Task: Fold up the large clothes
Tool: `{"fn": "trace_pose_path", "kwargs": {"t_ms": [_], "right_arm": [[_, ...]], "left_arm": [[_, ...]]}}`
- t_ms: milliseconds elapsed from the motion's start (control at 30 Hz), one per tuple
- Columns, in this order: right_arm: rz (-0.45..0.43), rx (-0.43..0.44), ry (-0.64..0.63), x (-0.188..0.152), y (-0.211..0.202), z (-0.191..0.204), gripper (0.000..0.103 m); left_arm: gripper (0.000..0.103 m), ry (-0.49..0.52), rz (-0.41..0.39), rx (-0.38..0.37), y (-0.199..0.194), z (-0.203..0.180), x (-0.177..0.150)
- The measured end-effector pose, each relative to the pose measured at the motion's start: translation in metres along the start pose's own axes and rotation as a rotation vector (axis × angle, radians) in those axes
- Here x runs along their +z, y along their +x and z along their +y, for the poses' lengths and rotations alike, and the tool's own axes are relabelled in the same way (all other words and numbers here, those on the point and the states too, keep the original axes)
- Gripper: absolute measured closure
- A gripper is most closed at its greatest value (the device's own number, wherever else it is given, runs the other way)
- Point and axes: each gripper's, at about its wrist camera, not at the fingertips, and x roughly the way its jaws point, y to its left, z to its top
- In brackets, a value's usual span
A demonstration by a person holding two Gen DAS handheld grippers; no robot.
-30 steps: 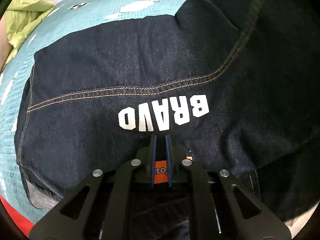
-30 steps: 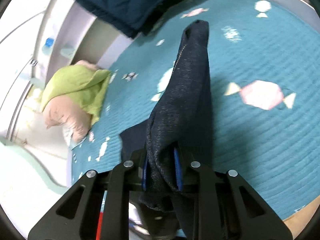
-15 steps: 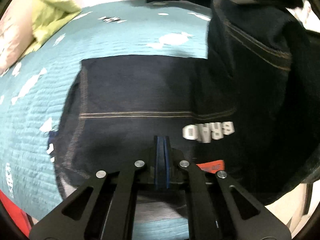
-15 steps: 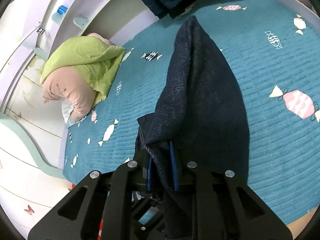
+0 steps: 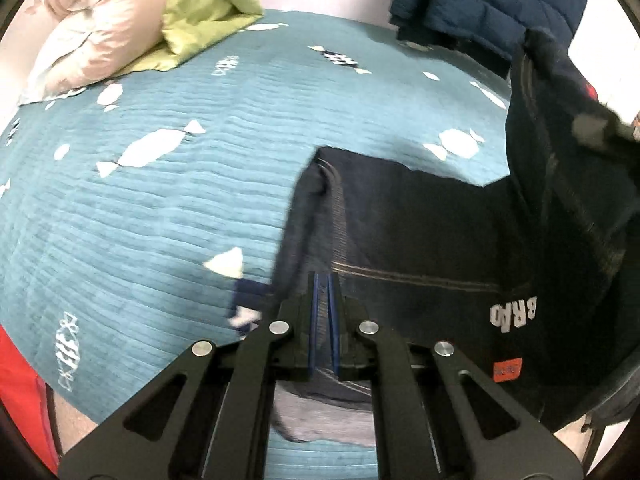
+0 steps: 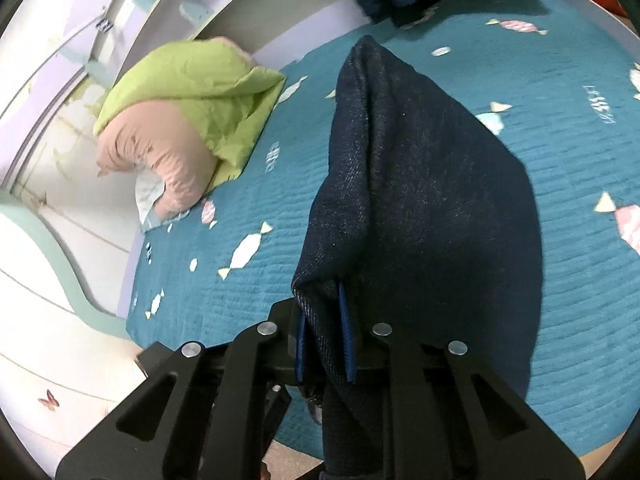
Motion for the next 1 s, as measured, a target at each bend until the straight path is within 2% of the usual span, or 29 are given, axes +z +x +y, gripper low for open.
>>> {"fn": "trace_pose_path", "kwargs": {"t_ms": [167,367,533,700,767,800,833,867,933,1000], "right_arm": [[0.087,-0.014,-0.034,-0.008,0.051,0.017,0.089],[0.18,-0.04,0.002,-0.018,0.111,0.004,0.089],[0.245,-0.075,0.021,-0.033,0.156,-0.007,0.089],[0.269,-0.101,0.019,-0.046,0.179,-0.018,0.089],[0.265,-0.09,0.004,-0.048,0.182,-0.019,0.084],[0.269,-0.084,-0.026,-0.048,0.183,-0.016,0.078],[0.279,-0.06,-0.087,-0.048,0.184,-0.009,0.066],[0.283,-0.036,-0.104,-0.049,0.185,-0.007,0.059],[0.286,0.008,-0.118,-0.049,0.186,-0.002,0.036],[0.288,0.026,-0.132,-0.05,0.191,0.001,0.03]], "left_arm": [[0.096,-0.015,-0.023,0.029,-0.003,0.022,0.011],[0.096,-0.01,-0.008,0.066,0.009,0.032,0.017],[0.096,-0.023,0.046,0.088,0.029,0.038,0.009],[0.096,-0.059,0.086,0.116,0.04,0.05,-0.002],[0.096,-0.073,0.104,0.123,0.045,0.055,-0.004],[0.096,-0.075,0.109,0.127,0.046,0.055,-0.005],[0.096,-0.077,0.115,0.135,0.048,0.057,-0.006],[0.096,-0.08,0.119,0.141,0.049,0.057,-0.007],[0.096,-0.083,0.115,0.153,0.047,0.058,-0.007],[0.095,-0.092,0.101,0.166,0.043,0.059,-0.006]]}}
